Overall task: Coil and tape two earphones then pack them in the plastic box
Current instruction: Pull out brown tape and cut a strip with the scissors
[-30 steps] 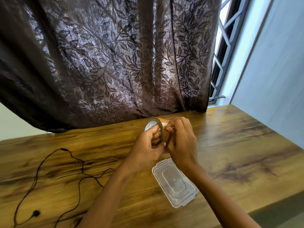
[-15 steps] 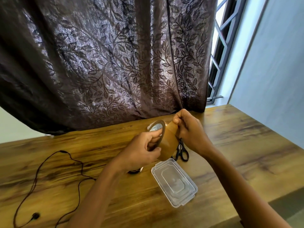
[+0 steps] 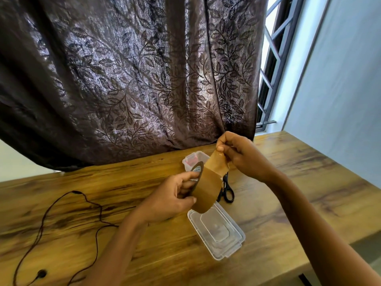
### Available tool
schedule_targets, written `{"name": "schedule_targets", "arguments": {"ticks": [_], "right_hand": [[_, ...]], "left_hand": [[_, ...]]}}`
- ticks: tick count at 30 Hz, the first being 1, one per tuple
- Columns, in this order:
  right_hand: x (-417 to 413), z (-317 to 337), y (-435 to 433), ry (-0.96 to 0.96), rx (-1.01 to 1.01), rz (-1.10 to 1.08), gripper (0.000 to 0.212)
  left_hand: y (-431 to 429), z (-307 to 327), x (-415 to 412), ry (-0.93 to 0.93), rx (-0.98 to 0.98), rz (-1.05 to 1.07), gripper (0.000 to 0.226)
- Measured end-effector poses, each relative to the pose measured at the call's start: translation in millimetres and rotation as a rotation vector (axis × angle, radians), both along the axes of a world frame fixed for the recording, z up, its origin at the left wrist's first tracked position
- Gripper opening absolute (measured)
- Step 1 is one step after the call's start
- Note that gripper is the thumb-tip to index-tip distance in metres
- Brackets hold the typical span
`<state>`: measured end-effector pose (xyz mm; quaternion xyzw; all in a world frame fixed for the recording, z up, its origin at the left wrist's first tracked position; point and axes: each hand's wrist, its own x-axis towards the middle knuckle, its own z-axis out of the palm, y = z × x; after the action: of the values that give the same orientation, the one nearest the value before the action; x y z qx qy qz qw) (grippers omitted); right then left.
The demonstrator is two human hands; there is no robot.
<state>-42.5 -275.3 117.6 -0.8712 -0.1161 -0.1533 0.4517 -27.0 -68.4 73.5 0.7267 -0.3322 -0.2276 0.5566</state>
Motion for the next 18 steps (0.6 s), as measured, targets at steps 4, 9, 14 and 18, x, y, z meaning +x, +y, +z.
{"name": "schedule_targets", "arguments": {"ticks": [4, 9, 14, 18], "right_hand": [[-4, 5, 8, -0.002, -0.131, 0.081, 0.025], [-1, 5, 21, -0.009, -0.354, 0.152, 0.021], [0, 9, 20, -0.02, -0.435, 0.181, 0.023], [1, 11, 16, -0.057, -0.463, 0.163, 0.02]], "left_hand": [[-8, -5, 0, 0.123, -0.11, 0.134, 0.045], [-18, 6, 2, -0.026, -0.06, 0.246, 0.059], [-19, 11, 10, 0.123, -0.088, 0.073, 0.034], [-21, 10, 12, 0.112, -0.141, 0.069, 0.011]]}}
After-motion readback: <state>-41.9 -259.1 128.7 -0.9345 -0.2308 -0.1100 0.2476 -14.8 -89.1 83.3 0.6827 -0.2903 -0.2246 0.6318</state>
